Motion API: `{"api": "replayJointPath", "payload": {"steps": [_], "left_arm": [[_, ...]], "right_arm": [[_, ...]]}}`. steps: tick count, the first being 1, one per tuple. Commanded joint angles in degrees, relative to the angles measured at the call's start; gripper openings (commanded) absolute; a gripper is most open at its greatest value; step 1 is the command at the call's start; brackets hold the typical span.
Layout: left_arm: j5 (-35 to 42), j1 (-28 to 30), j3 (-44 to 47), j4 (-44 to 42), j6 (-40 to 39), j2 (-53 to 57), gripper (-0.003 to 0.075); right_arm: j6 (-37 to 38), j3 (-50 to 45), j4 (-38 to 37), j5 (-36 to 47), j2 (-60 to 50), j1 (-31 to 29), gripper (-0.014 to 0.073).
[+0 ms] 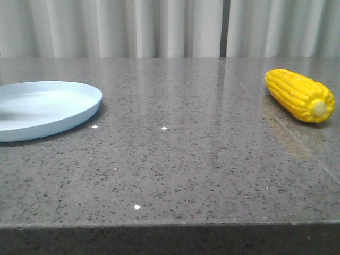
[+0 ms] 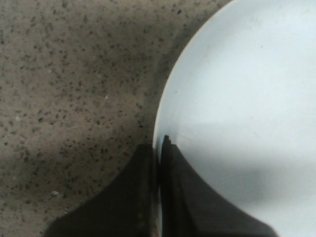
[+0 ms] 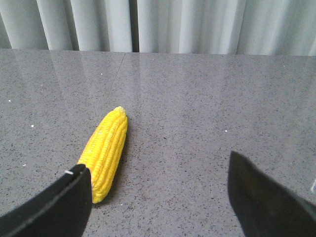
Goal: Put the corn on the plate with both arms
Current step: 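Grip the pale blue plate rim with the left gripper and slide it toward the corn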
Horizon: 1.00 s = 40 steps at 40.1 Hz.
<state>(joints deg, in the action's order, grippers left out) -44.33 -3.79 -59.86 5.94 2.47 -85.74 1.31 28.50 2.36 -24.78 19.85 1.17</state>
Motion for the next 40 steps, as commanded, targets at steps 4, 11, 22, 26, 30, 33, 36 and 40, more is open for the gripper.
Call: {"api": "replayJointPath", "payload": {"steps": [4, 11, 22, 26, 30, 33, 36, 40], "left_arm": [[-0.6, -0.3, -5.1, 10.1, 2.1, 1.9, -0.002], [-1.7, -1.2, -7.3, 30.7, 11.1, 2.2, -0.002], [3.4, -10.0, -7.3, 32.8, 10.8, -1.4, -0.002], [5.7, -12.4, -7.3, 32.9, 9.5, -3.3, -0.002], [7.4, -13.6, -7.5, 32.9, 9.4, -4.9, -0.002], [7.6, -14.0, -7.5, 32.9, 9.1, -5.5, -0.002], [7.3, -14.0, -7.5, 32.7, 9.1, -6.0, -0.0018], [6.4, -14.0, -7.5, 31.8, 9.1, -6.9, -0.0008]], "right_arm": [[-0.5, 1.8, 0.0, 4.3, 0.9, -0.1, 0.0591], [-0.5, 1.8, 0.0, 4.3, 0.9, -0.1, 0.0591], [-0.5, 1.8, 0.0, 4.3, 0.9, -0.1, 0.0591], [-0.5, 1.8, 0.0, 4.3, 0.9, -0.1, 0.0591], [-0.5, 1.8, 0.0, 4.3, 0.9, -0.1, 0.0591], [-0.5, 1.8, 0.0, 4.3, 0.9, -0.1, 0.0591], [-0.5, 1.8, 0.0, 4.3, 0.9, -0.1, 0.0591], [-0.5, 1.8, 0.0, 4.3, 0.9, -0.1, 0.0591]]}}
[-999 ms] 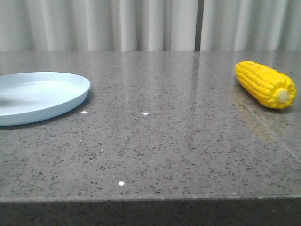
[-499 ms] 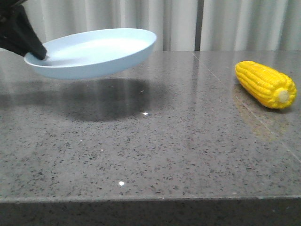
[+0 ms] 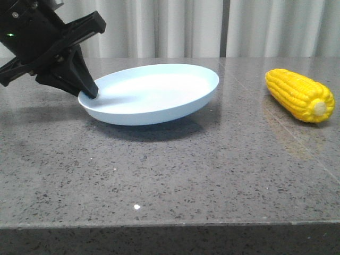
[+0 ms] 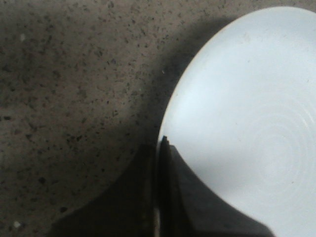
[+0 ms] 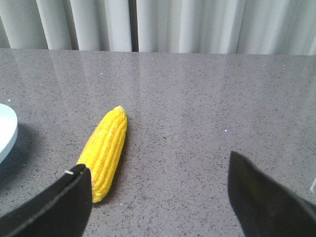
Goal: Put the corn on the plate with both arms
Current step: 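Grip the pale blue plate rim with the left gripper and slide it toward the corn, then release the plate and lift the left gripper away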
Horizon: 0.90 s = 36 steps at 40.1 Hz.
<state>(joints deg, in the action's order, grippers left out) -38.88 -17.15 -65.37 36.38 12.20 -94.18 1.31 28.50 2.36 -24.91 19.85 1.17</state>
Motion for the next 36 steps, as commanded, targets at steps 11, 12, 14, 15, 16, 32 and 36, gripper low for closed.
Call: {"api": "replayJointPath", "payload": {"steps": [11, 12, 14, 15, 16, 32, 36], "left_arm": [[0.0, -0.6, -1.9, -0.6, -0.6, 1.1, 0.0142], [-0.2, -0.6, -1.9, -0.6, -0.6, 1.1, 0.0157], [-0.2, -0.6, -1.9, -0.6, -0.6, 1.1, 0.0181], [-0.2, -0.6, -1.9, -0.6, -0.6, 1.1, 0.0199], [-0.2, -0.6, -1.9, -0.6, -0.6, 1.1, 0.0213], [-9.2, 5.5, -10.3, -9.6, -0.6, 6.8, 0.0332], [-11.2, 8.4, -10.3, -12.5, -1.5, 9.3, 0.0314]], "right_arm": [[-0.5, 1.8, 0.0, 4.5, 0.9, -0.1, 0.0591], [-0.5, 1.8, 0.0, 4.5, 0.9, -0.1, 0.0591], [-0.5, 1.8, 0.0, 4.5, 0.9, -0.1, 0.0591], [-0.5, 1.8, 0.0, 4.5, 0.9, -0.1, 0.0591], [-0.5, 1.8, 0.0, 4.5, 0.9, -0.1, 0.0591], [-0.5, 1.8, 0.0, 4.5, 0.9, -0.1, 0.0591], [-0.5, 1.8, 0.0, 4.5, 0.9, -0.1, 0.0591]]}}
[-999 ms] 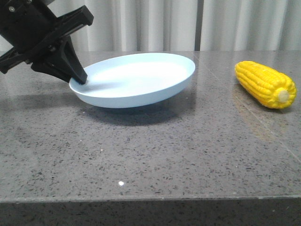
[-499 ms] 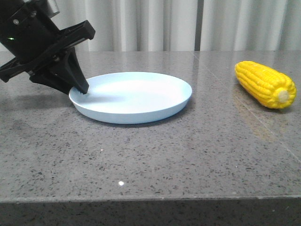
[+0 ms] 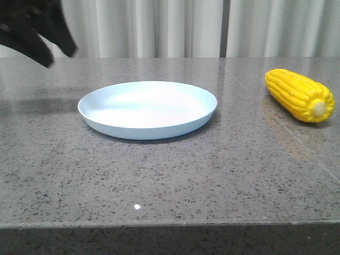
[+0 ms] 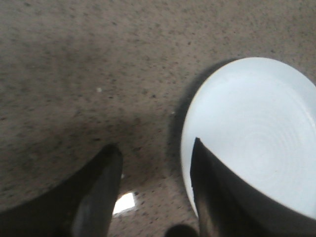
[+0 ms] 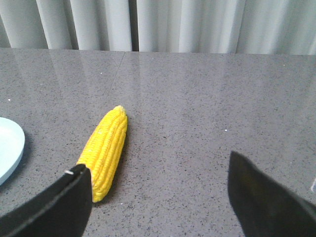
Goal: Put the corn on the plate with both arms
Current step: 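Release the plate and lift the left gripper away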
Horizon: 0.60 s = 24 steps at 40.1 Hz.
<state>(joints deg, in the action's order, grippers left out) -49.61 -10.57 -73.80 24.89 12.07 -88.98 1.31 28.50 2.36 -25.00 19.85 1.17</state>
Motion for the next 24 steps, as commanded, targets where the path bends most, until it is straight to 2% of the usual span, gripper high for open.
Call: {"api": "replayJointPath", "payload": {"steps": [1, 4, 10, 16, 24], "left_arm": [[-1.3, 2.5, -1.9, -1.9, -1.9, 4.9, 0.0295], [-3.5, 3.2, -1.8, -6.5, -3.3, 7.0, 0.0217], [-3.6, 3.2, 0.1, -14.6, -6.1, 11.1, -0.002], [0.6, 3.2, 4.6, -18.6, -9.0, 16.7, -0.002], [5.8, 3.2, 13.4, -30.0, -15.7, 26.8, -0.002]], "right_arm": [[-0.5, 1.8, 0.0, 4.6, 0.9, -0.1, 0.0591], [-0.5, 1.8, 0.0, 4.6, 0.9, -0.1, 0.0591], [-0.5, 1.8, 0.0, 4.6, 0.9, -0.1, 0.0591], [-0.5, 1.8, 0.0, 4.6, 0.9, -0.1, 0.0591], [-0.5, 1.8, 0.0, 4.6, 0.9, -0.1, 0.0591]]}}
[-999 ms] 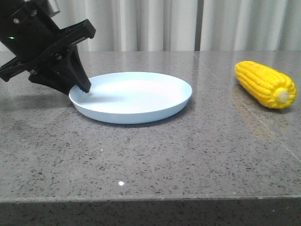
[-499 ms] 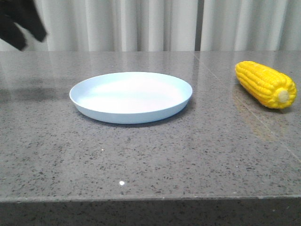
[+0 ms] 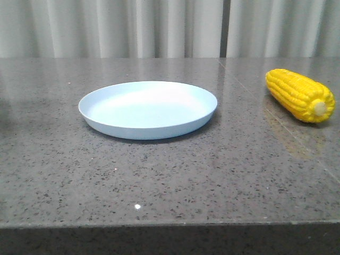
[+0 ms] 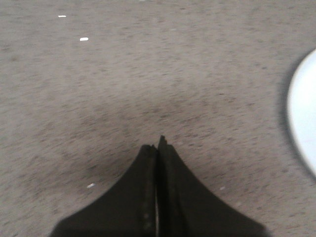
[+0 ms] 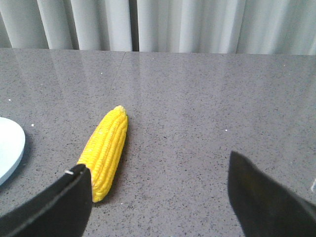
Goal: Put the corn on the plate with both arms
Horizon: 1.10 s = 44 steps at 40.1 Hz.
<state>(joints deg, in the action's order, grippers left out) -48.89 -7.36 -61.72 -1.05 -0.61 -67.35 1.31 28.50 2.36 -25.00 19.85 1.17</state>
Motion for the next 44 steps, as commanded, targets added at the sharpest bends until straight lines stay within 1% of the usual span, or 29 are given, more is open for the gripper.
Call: {"api": "replayJointPath", "payload": {"steps": [1, 7, 11, 14, 18, 26, 33, 44], "left_arm": [[5.8, 0.0, 2.6, -4.8, -3.4, 6.4, -0.002], [14.6, -0.2, 11.0, -5.7, -2.7, 17.4, -0.002], [20.2, -0.9, 17.9, -5.7, -2.3, 27.4, -0.002], [22.0, -1.2, 21.9, -5.7, -2.3, 34.0, -0.002], [22.5, -1.2, 26.9, -5.7, -2.3, 42.2, -0.002], [25.3, -1.2, 33.6, -5.7, -2.3, 56.8, -0.002], [25.1, -1.2, 36.6, -5.7, -2.3, 63.2, -0.002], [25.2, -1.2, 38.8, -5.7, -2.3, 63.5, -0.002]], "right_arm": [[-0.5, 1.8, 0.0, 4.6, 0.9, -0.1, 0.0591], [-0.5, 1.8, 0.0, 4.6, 0.9, -0.1, 0.0591], [-0.5, 1.8, 0.0, 4.6, 0.9, -0.1, 0.0591], [-0.5, 1.8, 0.0, 4.6, 0.9, -0.1, 0.0591], [-0.5, 1.8, 0.0, 4.6, 0.9, -0.1, 0.0591], [-0.5, 1.8, -1.7, 5.5, 0.9, -0.1, 0.0591], [-0.5, 1.8, -1.7, 5.5, 0.9, -0.1, 0.0591], [-0.5, 1.8, -1.7, 5.8, 0.9, -0.1, 0.0591]]}}
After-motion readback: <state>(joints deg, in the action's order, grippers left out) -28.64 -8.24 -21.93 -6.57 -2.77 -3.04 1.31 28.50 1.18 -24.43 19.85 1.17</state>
